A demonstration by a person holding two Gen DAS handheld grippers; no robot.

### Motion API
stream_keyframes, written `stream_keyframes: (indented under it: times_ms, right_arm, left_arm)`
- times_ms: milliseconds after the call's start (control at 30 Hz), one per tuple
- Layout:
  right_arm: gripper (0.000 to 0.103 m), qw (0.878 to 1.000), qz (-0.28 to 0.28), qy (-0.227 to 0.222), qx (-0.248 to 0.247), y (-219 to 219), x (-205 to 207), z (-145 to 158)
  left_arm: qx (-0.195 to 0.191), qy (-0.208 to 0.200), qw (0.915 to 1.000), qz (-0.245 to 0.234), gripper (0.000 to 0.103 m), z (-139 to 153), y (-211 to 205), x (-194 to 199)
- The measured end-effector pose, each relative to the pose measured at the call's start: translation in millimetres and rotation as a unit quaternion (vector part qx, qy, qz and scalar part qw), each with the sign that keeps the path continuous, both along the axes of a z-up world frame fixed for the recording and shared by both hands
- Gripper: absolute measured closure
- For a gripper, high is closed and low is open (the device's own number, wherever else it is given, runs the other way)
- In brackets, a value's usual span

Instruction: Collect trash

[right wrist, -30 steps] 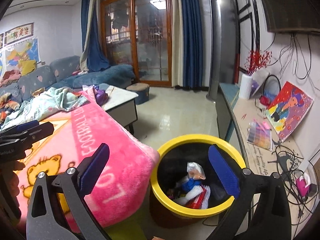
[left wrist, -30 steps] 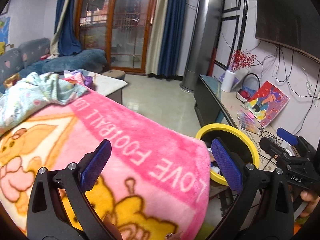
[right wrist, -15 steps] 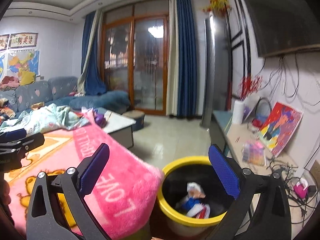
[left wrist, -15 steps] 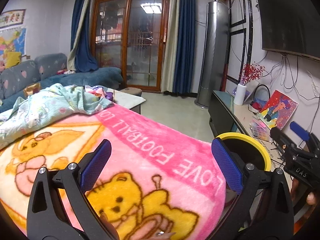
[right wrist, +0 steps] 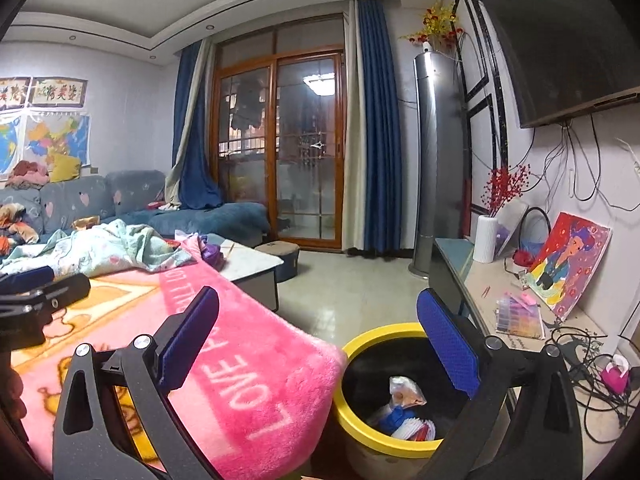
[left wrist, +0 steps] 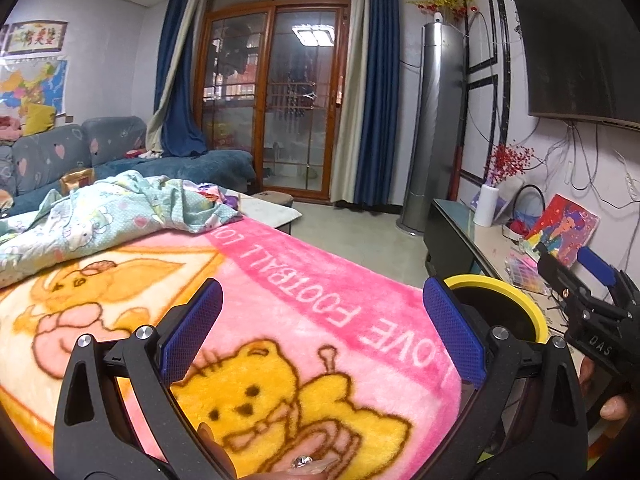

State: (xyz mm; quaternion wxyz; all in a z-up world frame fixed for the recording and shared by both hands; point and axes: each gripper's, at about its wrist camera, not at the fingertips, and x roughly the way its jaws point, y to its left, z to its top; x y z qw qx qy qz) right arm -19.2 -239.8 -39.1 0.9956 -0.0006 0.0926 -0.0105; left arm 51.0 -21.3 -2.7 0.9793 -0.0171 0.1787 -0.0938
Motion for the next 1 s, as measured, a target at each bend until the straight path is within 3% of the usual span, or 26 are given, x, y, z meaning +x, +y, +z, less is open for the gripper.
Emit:
stream_keyframes:
  times_ms: [367, 1000]
  right_arm:
    - [0.006, 0.999, 0.012, 0.024, -0.029, 13, 17, -24]
    - [0.006, 0.999, 0.011, 0.021, -0.027, 11, 18, -24]
  left_arm:
    - [0.002, 0.002, 0.9997, 0.024, 0.011, -16, 3, 5]
    - [0.002, 0.004, 0.9998, 0.019, 0.011, -19, 2, 5]
